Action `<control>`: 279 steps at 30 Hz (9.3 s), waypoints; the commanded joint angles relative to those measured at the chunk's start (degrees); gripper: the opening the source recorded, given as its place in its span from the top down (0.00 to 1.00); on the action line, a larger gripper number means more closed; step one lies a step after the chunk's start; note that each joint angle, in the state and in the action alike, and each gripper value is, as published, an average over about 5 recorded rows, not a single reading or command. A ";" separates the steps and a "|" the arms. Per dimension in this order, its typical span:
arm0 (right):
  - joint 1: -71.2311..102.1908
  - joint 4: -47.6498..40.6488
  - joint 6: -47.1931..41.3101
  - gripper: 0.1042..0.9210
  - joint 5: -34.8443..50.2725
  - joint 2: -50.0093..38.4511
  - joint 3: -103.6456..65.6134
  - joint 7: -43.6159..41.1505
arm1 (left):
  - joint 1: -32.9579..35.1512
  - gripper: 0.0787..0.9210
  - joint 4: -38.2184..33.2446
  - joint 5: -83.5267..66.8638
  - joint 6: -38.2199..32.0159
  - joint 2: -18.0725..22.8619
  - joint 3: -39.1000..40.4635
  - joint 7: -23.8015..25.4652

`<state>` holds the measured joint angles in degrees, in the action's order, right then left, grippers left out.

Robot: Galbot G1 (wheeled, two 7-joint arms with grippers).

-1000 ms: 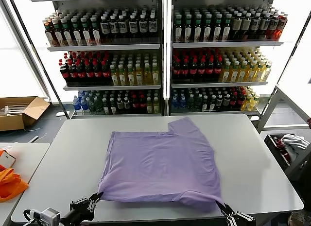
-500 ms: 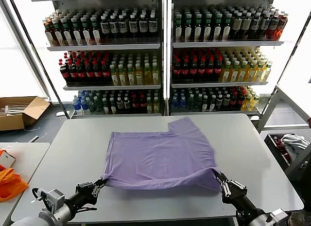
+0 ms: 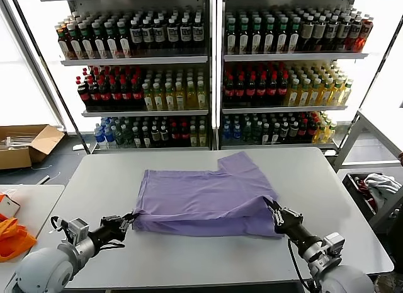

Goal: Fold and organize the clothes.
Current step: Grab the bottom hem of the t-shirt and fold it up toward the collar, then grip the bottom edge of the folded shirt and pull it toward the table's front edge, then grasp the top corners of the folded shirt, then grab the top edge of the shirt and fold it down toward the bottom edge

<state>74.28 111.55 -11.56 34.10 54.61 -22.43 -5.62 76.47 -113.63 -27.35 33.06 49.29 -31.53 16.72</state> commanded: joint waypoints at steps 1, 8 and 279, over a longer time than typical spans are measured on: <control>-8.22 -7.81 -1.54 0.99 -1.94 -0.41 6.27 0.83 | -7.98 0.96 7.68 0.39 -0.04 1.26 4.81 -0.54; -8.68 -9.52 -3.04 0.95 -4.68 1.22 6.46 2.26 | -7.20 0.85 7.42 0.40 -0.06 2.79 4.18 -1.03; 26.67 14.39 -6.40 0.76 6.70 4.81 -25.18 -7.66 | 27.73 0.78 -14.14 1.05 -6.10 0.96 -15.63 -6.84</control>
<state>99.36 124.21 -23.94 42.28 58.67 -42.48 -12.62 101.58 -123.53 -27.98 26.67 49.38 -42.06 10.90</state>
